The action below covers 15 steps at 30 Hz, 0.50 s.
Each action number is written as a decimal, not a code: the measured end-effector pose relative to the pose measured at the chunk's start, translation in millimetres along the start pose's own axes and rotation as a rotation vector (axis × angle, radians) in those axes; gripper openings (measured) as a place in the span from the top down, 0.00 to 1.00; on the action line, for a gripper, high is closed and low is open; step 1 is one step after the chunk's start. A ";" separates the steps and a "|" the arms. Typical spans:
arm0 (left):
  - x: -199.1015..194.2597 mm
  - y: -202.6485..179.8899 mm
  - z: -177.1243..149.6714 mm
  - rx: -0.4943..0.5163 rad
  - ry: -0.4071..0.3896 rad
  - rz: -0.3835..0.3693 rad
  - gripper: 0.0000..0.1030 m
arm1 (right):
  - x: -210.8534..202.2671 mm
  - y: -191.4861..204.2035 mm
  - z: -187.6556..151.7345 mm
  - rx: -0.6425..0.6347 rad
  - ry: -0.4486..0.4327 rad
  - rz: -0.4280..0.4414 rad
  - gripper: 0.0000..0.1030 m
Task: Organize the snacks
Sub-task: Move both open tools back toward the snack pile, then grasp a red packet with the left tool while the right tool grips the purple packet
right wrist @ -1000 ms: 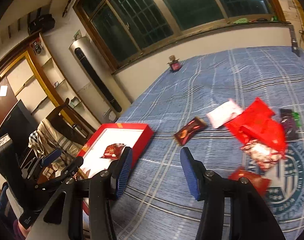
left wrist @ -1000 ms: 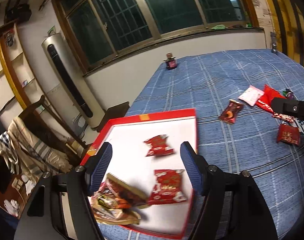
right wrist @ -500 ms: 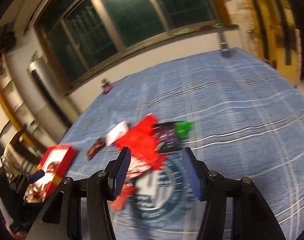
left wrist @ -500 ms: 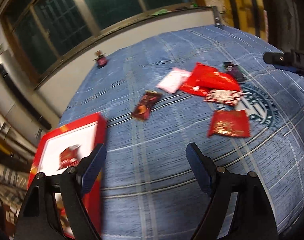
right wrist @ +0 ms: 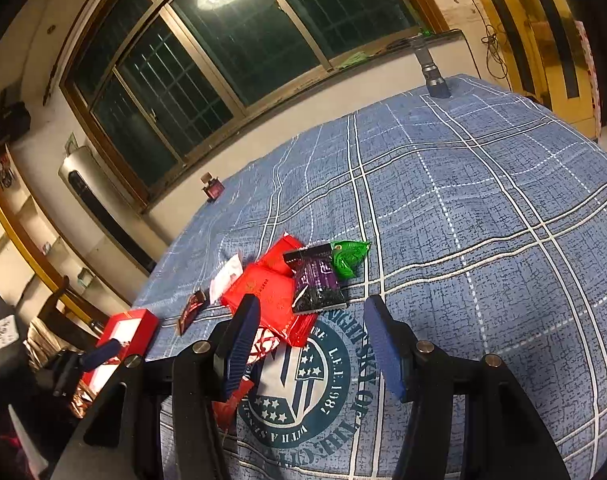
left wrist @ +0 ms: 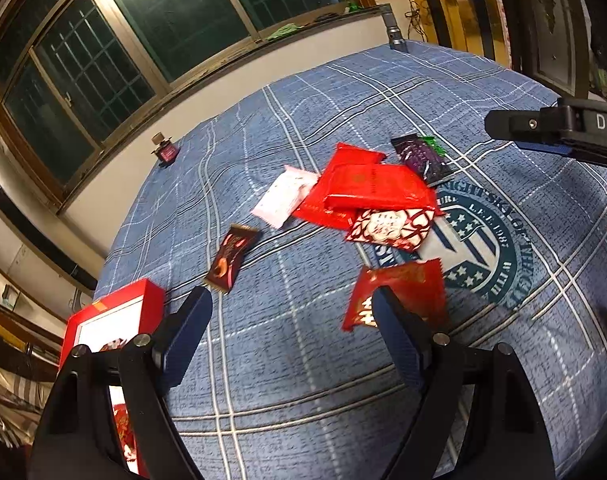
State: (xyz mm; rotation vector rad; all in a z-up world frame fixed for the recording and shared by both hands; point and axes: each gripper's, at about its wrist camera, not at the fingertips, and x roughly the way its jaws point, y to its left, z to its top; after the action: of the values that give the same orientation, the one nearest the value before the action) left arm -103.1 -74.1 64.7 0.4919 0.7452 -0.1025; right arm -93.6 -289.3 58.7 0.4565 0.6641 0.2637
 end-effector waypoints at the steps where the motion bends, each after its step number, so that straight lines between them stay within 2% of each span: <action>1: 0.6 -2.9 1.4 0.004 -0.001 -0.002 0.20 | -0.2 -1.1 0.3 0.006 0.001 0.004 0.44; 6: 11.2 -13.0 8.7 0.007 0.007 -0.023 0.20 | -0.8 -3.5 0.3 0.024 0.001 0.005 0.44; 9: 23.1 -17.8 12.1 -0.013 0.018 -0.061 0.20 | -0.6 -5.7 -0.1 0.036 0.003 0.000 0.44; 15: 69.0 -14.5 10.4 -0.138 0.114 -0.208 0.19 | 0.4 -7.5 -0.9 0.042 0.001 -0.022 0.44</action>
State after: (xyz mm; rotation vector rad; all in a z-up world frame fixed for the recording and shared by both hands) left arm -49.7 -86.1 19.1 0.2891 0.9076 -0.2173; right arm -93.2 -295.4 54.2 0.4889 0.6761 0.2293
